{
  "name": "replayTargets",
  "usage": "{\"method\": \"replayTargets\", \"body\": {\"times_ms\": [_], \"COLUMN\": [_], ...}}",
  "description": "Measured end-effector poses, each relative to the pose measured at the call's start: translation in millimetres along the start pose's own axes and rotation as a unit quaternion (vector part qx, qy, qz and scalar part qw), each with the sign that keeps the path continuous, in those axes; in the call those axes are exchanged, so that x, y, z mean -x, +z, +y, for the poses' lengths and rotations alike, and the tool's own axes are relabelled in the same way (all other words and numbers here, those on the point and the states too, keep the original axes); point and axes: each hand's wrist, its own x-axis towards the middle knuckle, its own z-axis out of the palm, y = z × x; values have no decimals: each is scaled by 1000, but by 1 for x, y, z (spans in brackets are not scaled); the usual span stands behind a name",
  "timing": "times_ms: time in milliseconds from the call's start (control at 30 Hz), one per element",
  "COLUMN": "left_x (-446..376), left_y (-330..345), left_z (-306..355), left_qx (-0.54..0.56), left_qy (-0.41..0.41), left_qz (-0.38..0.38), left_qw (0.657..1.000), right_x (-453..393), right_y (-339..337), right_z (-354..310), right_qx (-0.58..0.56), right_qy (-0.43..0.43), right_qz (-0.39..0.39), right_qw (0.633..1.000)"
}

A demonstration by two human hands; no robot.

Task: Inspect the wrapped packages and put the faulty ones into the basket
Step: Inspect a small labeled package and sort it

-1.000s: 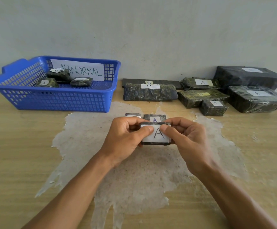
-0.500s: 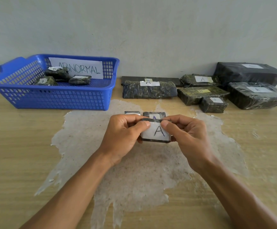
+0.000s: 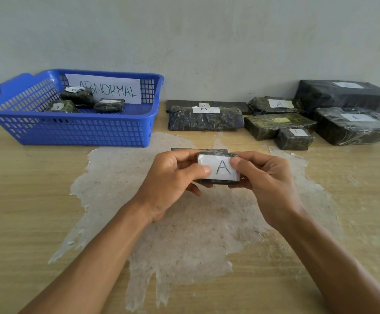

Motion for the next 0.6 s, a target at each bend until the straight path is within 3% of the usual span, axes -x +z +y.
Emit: {"method": "replayTargets", "body": {"times_ms": [133, 333, 600], "left_x": [1, 1, 1], "left_y": [3, 2, 3], "left_z": [0, 2, 2], "left_qx": [-23, -29, -18], "left_qy": [7, 35, 21], "left_qz": [-4, 35, 21], "left_qw": [1000, 998, 999], "right_x": [-1, 2, 2], "right_y": [-2, -4, 0], "right_z": [0, -2, 1], "right_qx": [-14, 4, 22], "right_qy": [24, 32, -6], "right_qz": [1, -83, -54], "right_qw": [1000, 996, 998]}}
